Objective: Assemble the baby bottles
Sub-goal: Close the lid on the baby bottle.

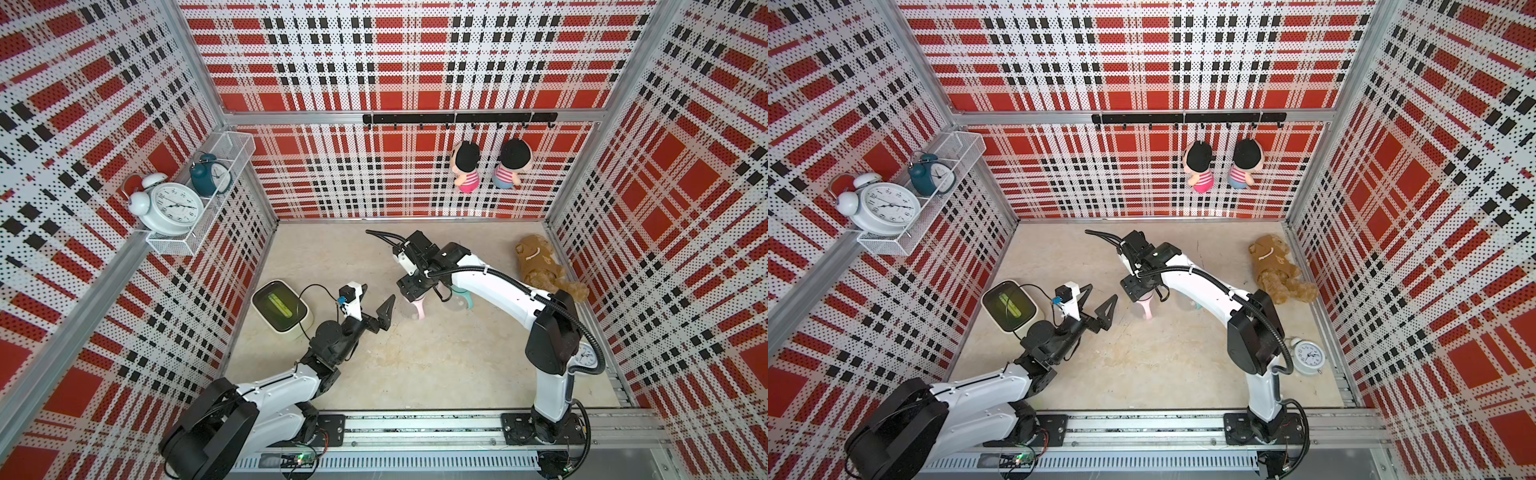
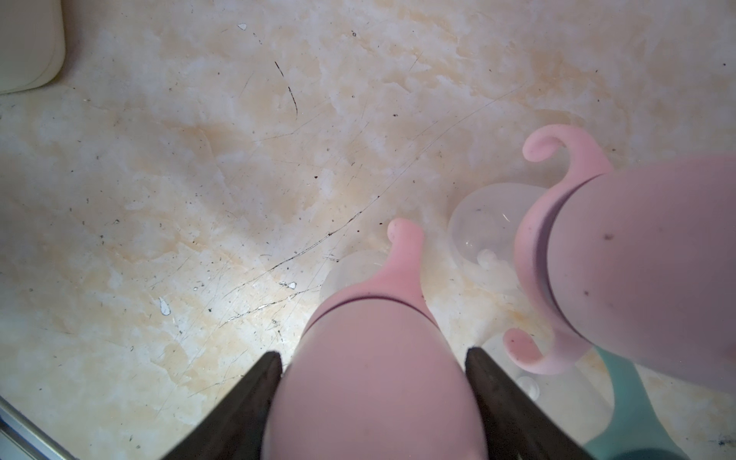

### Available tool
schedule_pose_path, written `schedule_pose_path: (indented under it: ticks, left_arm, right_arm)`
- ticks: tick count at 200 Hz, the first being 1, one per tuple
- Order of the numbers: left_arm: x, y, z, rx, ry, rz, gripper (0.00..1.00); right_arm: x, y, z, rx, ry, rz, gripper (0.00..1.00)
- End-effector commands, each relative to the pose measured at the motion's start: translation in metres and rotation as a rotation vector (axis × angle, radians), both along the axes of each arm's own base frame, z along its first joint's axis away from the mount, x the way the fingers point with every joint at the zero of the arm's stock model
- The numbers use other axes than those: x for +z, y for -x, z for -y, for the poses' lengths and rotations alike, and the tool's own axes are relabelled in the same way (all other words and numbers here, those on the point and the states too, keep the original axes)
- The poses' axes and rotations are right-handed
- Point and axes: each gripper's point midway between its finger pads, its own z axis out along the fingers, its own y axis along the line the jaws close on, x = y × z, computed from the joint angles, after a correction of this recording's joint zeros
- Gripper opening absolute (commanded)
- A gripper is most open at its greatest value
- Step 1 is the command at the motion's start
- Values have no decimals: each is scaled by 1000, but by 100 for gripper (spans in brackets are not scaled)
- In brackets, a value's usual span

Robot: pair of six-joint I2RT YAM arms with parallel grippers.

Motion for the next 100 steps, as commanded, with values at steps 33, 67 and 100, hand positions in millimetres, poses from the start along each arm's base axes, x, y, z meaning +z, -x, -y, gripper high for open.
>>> schedule_pose_path:
  ticks: [33, 67, 100]
  left_arm:
    - [11, -3, -3, 17, 16, 24, 98]
    - [11, -2, -3, 18, 16, 25, 98]
    - [13, -2, -4, 20, 20, 30, 98]
  right_arm:
    - [-31, 9, 13, 1, 130, -67, 74]
    - [-29, 11, 10, 9, 116, -71, 74]
    - [-23, 10, 7, 10, 98, -57, 76]
